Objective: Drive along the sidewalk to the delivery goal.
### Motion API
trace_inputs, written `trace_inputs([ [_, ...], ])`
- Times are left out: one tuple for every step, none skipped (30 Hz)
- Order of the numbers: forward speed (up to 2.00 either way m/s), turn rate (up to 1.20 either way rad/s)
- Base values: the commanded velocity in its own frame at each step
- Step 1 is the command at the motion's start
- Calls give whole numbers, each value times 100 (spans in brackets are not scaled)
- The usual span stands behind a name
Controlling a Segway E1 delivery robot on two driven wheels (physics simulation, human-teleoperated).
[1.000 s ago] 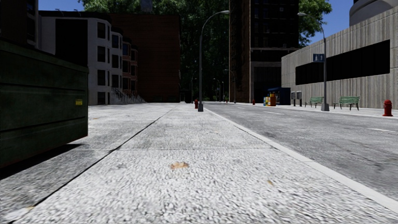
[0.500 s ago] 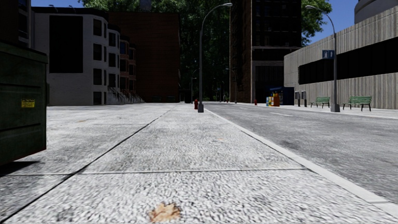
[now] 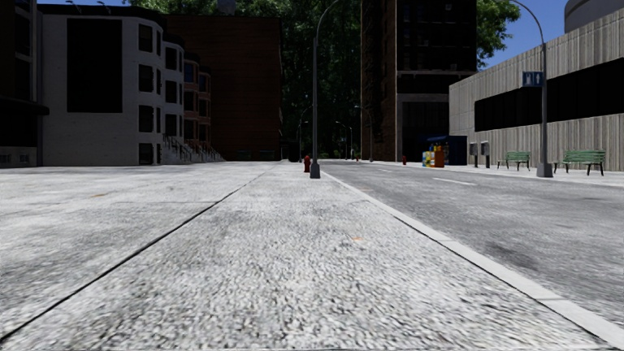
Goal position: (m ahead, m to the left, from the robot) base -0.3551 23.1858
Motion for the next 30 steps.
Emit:
trace_inputs([
  [200, 0],
  [200, 4],
  [200, 24],
  [200, 45],
  [200, 45],
  [200, 56],
  [200, 59],
  [200, 60],
  [200, 60],
  [200, 60],
  [200, 60],
  [200, 61],
  [200, 61],
  [200, 61],
  [200, 61],
  [200, 61],
  [200, 61],
  [200, 61],
  [200, 61],
  [200, 61],
  [200, 61],
  [200, 61],
  [200, 61],
  [200, 61],
  [200, 61],
  [200, 62],
  [200, 68],
  [200, 79],
  [200, 79],
  [200, 84],
])
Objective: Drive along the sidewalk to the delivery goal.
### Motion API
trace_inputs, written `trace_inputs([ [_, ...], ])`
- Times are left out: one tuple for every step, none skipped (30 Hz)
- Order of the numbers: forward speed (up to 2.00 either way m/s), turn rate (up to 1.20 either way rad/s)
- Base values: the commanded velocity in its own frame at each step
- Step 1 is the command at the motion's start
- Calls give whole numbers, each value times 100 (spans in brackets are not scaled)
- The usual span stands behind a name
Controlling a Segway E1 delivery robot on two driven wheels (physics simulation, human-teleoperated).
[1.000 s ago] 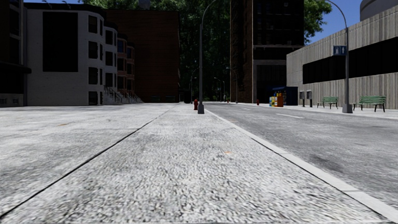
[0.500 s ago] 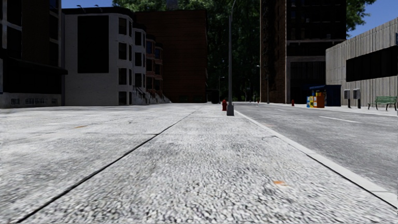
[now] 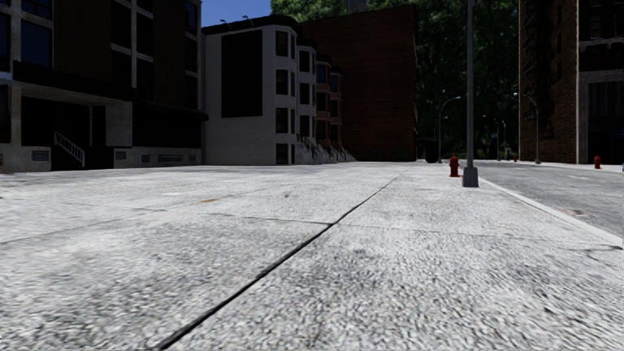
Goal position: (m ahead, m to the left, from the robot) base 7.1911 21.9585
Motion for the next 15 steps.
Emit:
trace_inputs([
  [200, 87],
  [200, 90],
  [200, 95],
  [200, 95],
  [200, 98],
  [200, 100],
  [200, 100],
  [200, 100],
  [200, 100],
  [200, 100],
  [200, 100],
  [200, 100],
  [200, 100],
  [200, 100],
  [200, 100],
])
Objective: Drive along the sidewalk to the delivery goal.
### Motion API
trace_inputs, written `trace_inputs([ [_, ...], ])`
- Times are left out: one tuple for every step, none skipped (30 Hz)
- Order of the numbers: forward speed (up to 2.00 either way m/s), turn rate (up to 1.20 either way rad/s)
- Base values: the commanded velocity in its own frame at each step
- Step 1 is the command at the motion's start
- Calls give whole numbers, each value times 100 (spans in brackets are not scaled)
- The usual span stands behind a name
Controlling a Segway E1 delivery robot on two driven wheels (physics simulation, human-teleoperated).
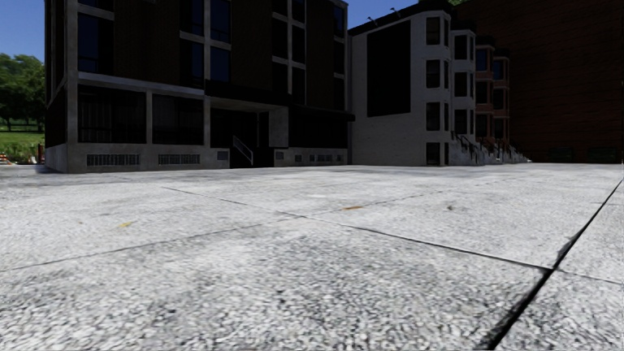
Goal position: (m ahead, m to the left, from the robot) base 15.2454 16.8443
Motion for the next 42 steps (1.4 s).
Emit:
trace_inputs([
  [200, 100],
  [200, 100],
  [200, 100],
  [200, 100],
  [200, 100],
  [200, 100],
  [200, 100],
  [200, 100],
  [200, 100],
  [200, 100],
  [200, 100],
  [200, 100],
  [200, 100],
  [200, 100],
  [200, 100],
  [200, 100],
  [200, 100],
  [200, 100],
  [200, 97],
  [200, 61],
  [200, 61],
  [200, 0],
  [200, 0],
  [200, 0],
  [200, 0],
  [200, 0],
  [200, 0],
  [200, 0],
  [200, 0],
  [200, 0],
  [200, 0],
  [200, 0],
  [200, 0],
  [200, 0],
  [200, 0],
  [200, 4],
  [200, 21],
  [200, 67],
  [200, 67],
  [200, 95],
  [200, 108],
  [200, 112],
])
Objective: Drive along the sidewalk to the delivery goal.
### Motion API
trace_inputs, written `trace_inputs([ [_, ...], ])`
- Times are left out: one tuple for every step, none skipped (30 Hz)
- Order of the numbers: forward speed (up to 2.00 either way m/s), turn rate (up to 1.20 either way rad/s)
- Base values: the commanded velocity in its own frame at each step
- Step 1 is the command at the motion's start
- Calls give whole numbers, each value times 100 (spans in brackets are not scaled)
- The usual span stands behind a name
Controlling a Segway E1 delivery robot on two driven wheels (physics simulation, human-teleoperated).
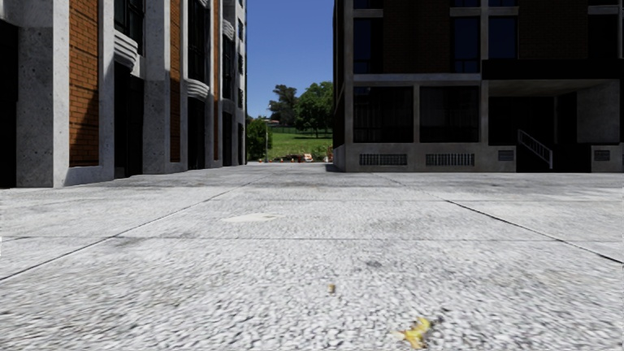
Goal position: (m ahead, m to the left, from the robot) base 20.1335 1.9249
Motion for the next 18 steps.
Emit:
trace_inputs([
  [200, 110],
  [200, 3],
  [200, 3],
  [200, 0],
  [200, 0],
  [200, 0],
  [200, 0],
  [200, 0],
  [200, 0],
  [200, 0],
  [200, 0],
  [200, 0],
  [200, 0],
  [200, 0],
  [200, 0],
  [200, 0],
  [200, 0],
  [200, 0],
])
